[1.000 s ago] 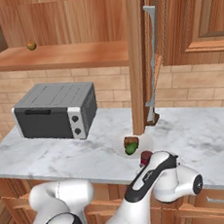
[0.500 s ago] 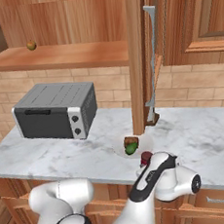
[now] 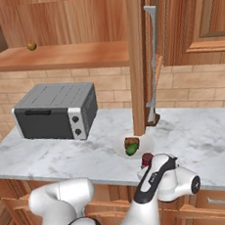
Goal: Pick the avocado and bread from the counter and place them on the plate. Then pick the jam from the cabinet and place it next to the plate. Lastly close the cabinet door.
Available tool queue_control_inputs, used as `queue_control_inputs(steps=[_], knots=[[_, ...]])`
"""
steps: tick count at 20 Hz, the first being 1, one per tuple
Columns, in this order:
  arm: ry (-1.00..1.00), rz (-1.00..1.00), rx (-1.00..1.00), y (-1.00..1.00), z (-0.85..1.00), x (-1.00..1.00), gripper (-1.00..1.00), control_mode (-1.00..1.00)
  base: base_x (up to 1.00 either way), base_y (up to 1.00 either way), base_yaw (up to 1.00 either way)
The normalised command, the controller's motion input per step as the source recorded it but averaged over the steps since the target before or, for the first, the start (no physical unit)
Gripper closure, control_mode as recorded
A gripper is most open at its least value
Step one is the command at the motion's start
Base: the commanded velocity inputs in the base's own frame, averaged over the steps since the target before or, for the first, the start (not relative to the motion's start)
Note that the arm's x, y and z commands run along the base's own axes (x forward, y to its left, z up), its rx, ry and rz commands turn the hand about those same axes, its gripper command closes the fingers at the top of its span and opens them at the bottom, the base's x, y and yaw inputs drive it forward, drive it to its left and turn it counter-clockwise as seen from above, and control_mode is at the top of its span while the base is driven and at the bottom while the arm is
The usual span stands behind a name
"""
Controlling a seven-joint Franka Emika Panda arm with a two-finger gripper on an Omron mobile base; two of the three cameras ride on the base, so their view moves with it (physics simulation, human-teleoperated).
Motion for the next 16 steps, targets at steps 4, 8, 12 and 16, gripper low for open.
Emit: queue_control_inputs(steps=[4,8,12,16], knots=[[0.0,0.0,0.0,-0.02,-0.12,0.13,1.0,-1.0,0.0,0.0,0.0],[0.0,0.0,0.0,-0.03,-0.13,0.13,1.0,-1.0,0.0,0.0,0.0],[0.0,0.0,0.0,-0.04,-0.13,0.12,1.0,-1.0,0.0,0.0,0.0],[0.0,0.0,0.0,-0.06,-0.13,0.13,1.0,-1.0,0.0,0.0,0.0]])
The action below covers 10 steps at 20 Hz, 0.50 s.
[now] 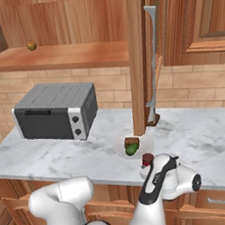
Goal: Pick the avocado and bread from the counter and place them on the plate. Then pick the jam from the cabinet and place it next to the plate. Lastly close the cabinet door.
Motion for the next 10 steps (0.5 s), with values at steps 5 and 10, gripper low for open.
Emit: queue_control_inputs(steps=[5,10], knots=[[0.0,0.0,0.0,-0.03,-0.14,0.14,1.0,-1.0,0.0,0.0,0.0],[0.0,0.0,0.0,0.0,-0.13,0.14,1.0,-1.0,0.0,0.0,0.0]])
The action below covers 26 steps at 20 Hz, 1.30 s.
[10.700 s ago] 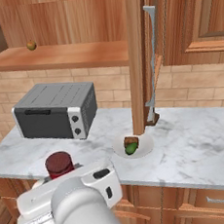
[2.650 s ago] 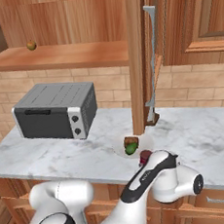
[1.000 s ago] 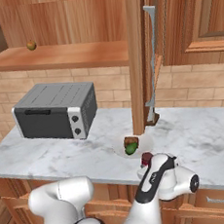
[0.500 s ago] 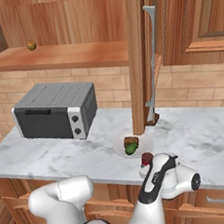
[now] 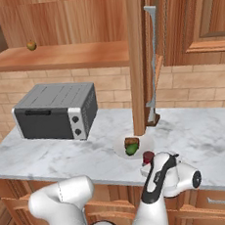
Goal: Pick the avocado and bread from the counter and place them on the plate. Then pick the jam from the cabinet and place it next to the plate. Lastly close the cabinet door.
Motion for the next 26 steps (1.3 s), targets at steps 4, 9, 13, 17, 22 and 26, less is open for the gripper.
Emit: queue_control_inputs(steps=[4,9,13,17,22,26], knots=[[0.0,0.0,0.0,0.0,-0.09,0.08,-1.0,-1.0,0.0,0.0,0.0],[0.0,0.0,0.0,-0.01,-0.06,0.01,-1.0,-1.0,0.0,0.0,0.0],[-0.01,0.0,0.0,-0.06,-0.04,0.0,-1.0,-1.0,0.0,0.0,0.0],[0.0,0.0,0.0,-0.02,-0.01,0.0,-1.0,-1.0,0.0,0.0,0.0],[0.0,0.0,0.02,-0.05,0.01,-0.03,-1.0,-1.0,0.0,0.0,0.0],[-0.02,0.0,0.12,-0.23,0.35,-0.26,-1.0,-1.0,0.0,0.0,0.0]])
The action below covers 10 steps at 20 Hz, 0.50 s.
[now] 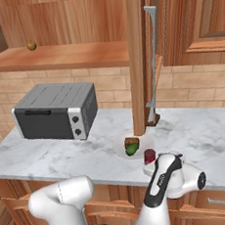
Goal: Pick the avocado and bread from the counter and place them on the plate. Then pick the jam from the cabinet and place it next to the plate. Lastly close the cabinet door.
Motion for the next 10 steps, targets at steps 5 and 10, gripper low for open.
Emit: queue_control_inputs(steps=[5,10], knots=[[-0.03,0.0,0.14,-0.31,0.6,-0.42,-1.0,-1.0,0.0,0.0,0.0],[-0.02,0.0,0.11,-0.19,0.56,-0.45,-1.0,-1.0,0.0,0.0,0.0]])
